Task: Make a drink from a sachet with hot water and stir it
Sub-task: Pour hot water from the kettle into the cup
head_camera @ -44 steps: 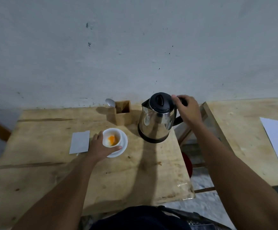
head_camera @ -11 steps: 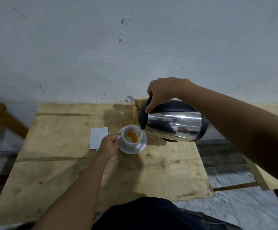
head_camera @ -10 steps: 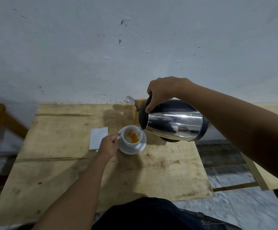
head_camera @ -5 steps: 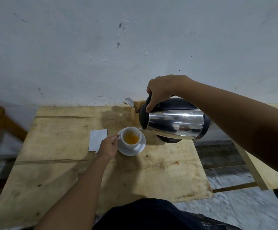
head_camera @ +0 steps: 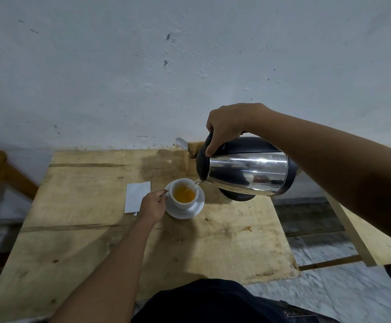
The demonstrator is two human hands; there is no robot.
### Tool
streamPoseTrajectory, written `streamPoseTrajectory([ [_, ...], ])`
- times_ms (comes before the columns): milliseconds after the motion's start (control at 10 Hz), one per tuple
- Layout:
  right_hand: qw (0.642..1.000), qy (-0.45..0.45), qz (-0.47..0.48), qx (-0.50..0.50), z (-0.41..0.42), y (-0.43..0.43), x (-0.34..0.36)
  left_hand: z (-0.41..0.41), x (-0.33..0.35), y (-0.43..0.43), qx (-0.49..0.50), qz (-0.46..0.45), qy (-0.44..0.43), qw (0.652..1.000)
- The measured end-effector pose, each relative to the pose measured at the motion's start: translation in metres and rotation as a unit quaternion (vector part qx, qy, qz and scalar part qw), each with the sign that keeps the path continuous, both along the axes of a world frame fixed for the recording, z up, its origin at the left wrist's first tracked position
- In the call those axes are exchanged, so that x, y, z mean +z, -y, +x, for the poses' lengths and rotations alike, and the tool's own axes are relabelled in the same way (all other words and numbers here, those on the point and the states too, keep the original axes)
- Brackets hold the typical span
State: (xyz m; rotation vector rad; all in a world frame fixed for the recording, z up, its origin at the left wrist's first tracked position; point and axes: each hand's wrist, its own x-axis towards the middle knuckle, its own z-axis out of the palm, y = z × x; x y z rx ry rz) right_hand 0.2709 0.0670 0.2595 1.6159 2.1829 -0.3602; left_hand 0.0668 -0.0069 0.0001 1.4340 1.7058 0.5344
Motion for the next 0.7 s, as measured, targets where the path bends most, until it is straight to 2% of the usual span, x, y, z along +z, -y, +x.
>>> streamPoseTrajectory([
  [700, 1.000, 0.015, -0.008, 0.005, -0.0013, -0.0009, 0.0044, 0.0011, -0.0001, 0.0005, -0.002, 0.004, -0.005, 1.000],
])
